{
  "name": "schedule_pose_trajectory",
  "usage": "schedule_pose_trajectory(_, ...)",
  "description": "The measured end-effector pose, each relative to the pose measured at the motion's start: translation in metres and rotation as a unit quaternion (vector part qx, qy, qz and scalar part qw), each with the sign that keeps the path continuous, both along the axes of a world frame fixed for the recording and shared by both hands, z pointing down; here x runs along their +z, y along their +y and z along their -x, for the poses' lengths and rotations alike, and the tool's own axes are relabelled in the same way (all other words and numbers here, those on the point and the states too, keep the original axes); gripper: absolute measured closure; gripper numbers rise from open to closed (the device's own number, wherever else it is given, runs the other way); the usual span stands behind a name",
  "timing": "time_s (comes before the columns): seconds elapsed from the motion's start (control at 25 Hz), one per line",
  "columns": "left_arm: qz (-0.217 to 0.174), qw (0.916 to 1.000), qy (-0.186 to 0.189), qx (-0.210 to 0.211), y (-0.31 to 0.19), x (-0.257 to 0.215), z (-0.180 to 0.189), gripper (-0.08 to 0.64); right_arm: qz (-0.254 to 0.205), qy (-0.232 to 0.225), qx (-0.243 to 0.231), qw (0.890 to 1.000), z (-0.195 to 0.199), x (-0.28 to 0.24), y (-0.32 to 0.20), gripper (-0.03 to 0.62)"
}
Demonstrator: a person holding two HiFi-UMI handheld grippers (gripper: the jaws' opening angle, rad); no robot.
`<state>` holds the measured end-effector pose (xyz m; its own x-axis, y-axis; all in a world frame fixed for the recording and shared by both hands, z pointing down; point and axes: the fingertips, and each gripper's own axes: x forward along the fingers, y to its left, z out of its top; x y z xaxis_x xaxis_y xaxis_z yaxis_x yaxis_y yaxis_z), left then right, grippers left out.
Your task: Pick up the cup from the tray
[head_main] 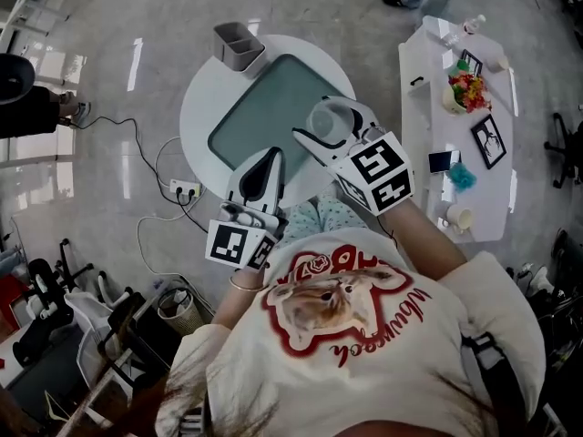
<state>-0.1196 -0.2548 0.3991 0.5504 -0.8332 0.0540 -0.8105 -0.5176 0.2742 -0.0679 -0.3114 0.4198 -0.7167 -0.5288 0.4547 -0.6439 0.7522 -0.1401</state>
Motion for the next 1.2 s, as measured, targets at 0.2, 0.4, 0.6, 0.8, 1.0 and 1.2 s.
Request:
schedule_pose_trajectory(0.2,-0.002,1.0,-0.003,-0.001,0.001,-0.003,-0.003,0.545,-0.007,-0.006,-0.01,1.0,-0.004,-0.013,0.007,0.273)
schedule_pose_trajectory(0.4,-0.003,0.9999,-0.005,-0.01,0.002,-0.005,-0.006,0.545,-0.007,-0.014,-0.024,1.0,-0.007,-0.02,0.009,0.273)
schedule_pose_trajectory(0.6,-0.01,0.9993,-0.01,-0.034,0.004,-0.008,-0.004,0.545,-0.01,-0.014,-0.052,0.999,-0.007,-0.023,0.012,0.273)
schedule_pose_trajectory(0.8,-0.007,0.9982,-0.008,-0.059,0.009,-0.004,-0.006,0.545,-0.005,-0.023,-0.078,0.997,-0.007,-0.02,0.02,0.273)
schedule_pose_trajectory(1.0,-0.018,0.9966,-0.009,-0.08,0.013,-0.008,-0.002,0.545,0.003,-0.022,-0.092,0.996,-0.009,-0.013,0.03,0.273)
schedule_pose_trajectory(1.2,-0.04,0.9962,-0.006,-0.077,0.016,-0.021,-0.006,0.545,-0.008,-0.023,-0.091,0.996,-0.014,-0.024,0.035,0.273)
